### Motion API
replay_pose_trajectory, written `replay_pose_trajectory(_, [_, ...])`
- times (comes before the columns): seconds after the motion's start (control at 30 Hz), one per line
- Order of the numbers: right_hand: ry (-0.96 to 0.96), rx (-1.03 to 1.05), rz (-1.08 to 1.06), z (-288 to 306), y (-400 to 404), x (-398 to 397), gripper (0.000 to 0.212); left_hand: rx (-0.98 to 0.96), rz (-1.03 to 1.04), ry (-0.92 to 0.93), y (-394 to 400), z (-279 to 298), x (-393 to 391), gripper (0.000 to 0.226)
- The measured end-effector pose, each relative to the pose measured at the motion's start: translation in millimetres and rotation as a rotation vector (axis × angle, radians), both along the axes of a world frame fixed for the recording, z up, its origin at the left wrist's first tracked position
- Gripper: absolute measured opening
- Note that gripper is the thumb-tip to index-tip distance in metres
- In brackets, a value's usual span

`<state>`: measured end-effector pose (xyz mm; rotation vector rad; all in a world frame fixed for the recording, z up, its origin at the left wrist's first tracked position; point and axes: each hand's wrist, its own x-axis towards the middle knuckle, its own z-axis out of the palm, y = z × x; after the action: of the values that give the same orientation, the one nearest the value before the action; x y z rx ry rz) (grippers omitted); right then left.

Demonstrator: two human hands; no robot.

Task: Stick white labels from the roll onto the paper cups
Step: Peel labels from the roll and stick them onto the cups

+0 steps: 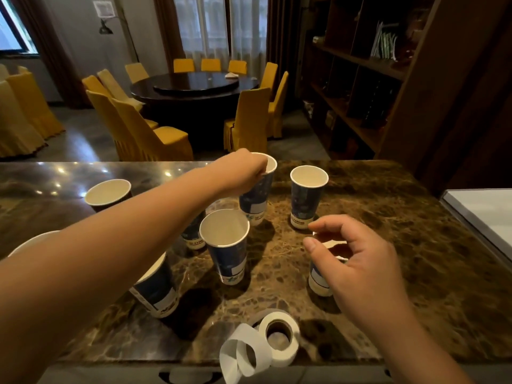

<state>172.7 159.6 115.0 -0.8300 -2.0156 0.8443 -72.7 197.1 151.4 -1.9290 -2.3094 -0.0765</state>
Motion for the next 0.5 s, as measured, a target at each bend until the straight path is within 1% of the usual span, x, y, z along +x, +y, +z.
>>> replay_pose_trajectory(0.1, [-0.004,-0.012,0.001,-7,0,1,0.009,-0.07,0.009,-0.018,9,-12,2,0.014])
replay_pose_trajectory(0.2, [-0.016,-0.003,0.013,-11,-3,3,0.004,-0.115,0.001,-0.015,16,-22,2,0.016])
replay_pose_trajectory(0.33, [-0.024,0.045,0.029,-15,-4,4,0.004,-0.117,-0.007,-0.109,22,-24,-1,0.019])
replay_pose_trajectory(0.5, [-0.045,0.017,0.023,-20,1,4,0.004,-0.108,-0.012,-0.173,21,-28,-2,0.023])
